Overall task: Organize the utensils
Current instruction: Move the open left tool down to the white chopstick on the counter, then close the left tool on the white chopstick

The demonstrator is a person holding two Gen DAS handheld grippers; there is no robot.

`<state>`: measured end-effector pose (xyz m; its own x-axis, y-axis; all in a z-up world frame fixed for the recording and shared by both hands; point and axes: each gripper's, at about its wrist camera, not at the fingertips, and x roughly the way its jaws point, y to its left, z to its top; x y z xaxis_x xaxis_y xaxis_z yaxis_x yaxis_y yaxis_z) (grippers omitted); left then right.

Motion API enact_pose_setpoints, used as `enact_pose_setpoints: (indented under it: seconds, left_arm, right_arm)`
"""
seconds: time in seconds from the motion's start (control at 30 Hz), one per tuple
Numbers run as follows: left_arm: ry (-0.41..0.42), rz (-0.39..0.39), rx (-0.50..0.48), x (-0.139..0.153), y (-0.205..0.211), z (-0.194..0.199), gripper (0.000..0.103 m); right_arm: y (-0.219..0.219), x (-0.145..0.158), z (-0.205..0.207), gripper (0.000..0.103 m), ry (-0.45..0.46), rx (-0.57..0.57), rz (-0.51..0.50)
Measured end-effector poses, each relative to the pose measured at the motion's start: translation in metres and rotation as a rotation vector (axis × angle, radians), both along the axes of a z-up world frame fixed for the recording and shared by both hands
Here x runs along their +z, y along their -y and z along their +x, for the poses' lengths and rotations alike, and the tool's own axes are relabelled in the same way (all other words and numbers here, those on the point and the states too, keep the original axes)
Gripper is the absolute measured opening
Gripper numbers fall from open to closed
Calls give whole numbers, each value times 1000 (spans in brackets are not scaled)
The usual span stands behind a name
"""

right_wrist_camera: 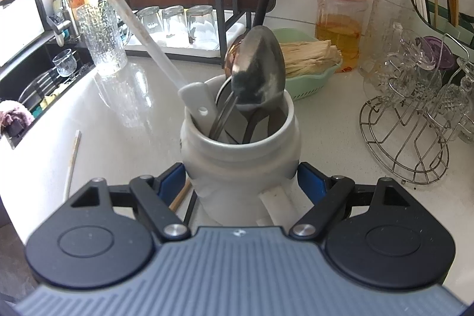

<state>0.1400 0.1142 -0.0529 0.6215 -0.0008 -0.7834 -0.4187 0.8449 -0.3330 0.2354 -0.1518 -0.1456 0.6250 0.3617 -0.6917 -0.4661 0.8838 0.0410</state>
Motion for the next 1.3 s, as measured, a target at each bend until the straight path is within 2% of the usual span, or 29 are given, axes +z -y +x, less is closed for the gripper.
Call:
enact_pose_setpoints:
  seconds: [0.2,0.33,0.53,0.7,0.9,1.2,1.27,1.3]
  left_arm:
    - [-42,47,28,-20,-12,7,33]
    - [-54,38,45,-35,-29,21,46]
    - [-105,6,28,-81,-43,51,47]
    - [-115,-3,5,-106,-52,68,47]
    - [-129,22,-30,-122,-63,81,46]
    - [-123,35,-80,-129,-64,91,45]
    - [-123,45,-90,-129,-64,94,43]
    - [-123,46,-98,-129,-63,96,39]
  right_arm:
    - [-2,-1,-1,85,2,-15,-8]
    - [-8,1,-1,85,-5,-17,-48]
    - [-12,0,0,84,-26,-52,-67]
    - [-16,0,-2,83,-43,-104,-70]
    - [-22,1,-2,82,-57,-150,-84]
    - [-24,2,2,84,-78,-222,-59]
    - [-24,2,3,85,-81,-235,-52]
    - [-24,2,3,85,-81,-239,-51]
